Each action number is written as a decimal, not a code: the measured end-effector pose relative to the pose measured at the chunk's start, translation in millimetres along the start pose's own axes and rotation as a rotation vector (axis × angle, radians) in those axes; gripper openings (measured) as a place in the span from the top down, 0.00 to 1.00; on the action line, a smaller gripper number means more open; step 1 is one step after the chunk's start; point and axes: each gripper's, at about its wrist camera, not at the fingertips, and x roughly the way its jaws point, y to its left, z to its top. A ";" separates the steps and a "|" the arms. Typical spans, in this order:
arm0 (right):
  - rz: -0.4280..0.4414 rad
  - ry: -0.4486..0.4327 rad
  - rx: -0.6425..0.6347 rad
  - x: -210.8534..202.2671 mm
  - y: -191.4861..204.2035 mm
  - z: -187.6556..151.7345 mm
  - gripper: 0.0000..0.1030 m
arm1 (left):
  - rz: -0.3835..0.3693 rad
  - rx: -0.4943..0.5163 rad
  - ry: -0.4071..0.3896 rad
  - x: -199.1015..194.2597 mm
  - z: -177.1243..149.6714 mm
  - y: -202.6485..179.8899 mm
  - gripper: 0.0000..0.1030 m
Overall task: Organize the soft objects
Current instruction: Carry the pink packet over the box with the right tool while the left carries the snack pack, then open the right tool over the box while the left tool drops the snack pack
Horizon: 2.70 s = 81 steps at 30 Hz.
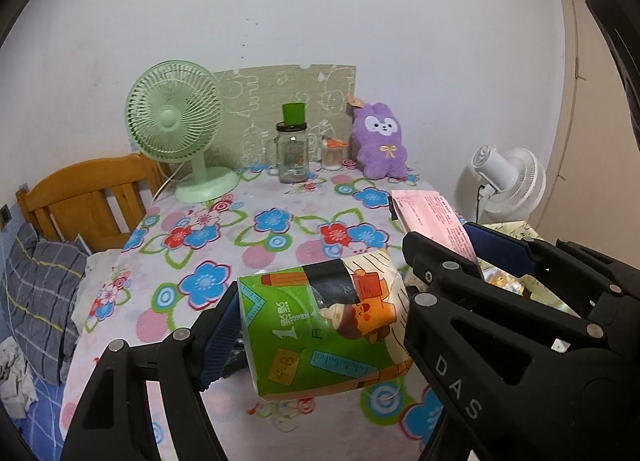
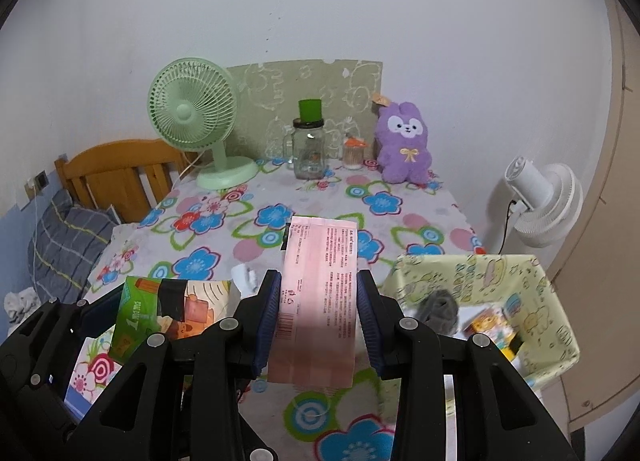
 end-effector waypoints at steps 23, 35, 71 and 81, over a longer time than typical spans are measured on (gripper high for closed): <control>-0.092 -0.012 0.067 2.8 -101.3 7.5 0.61 | -0.121 0.057 -0.010 33.4 23.9 -92.1 0.23; -0.150 -0.020 0.122 -0.2 -151.1 1.1 0.61 | -0.190 0.117 -0.009 45.8 29.5 -141.7 0.23; -0.160 0.077 0.193 35.6 -199.4 -23.6 0.42 | -0.212 0.176 0.129 93.6 17.2 -178.5 0.08; -0.157 0.060 0.195 26.3 -178.6 -17.4 0.22 | -0.201 0.160 0.114 79.5 21.9 -159.6 0.07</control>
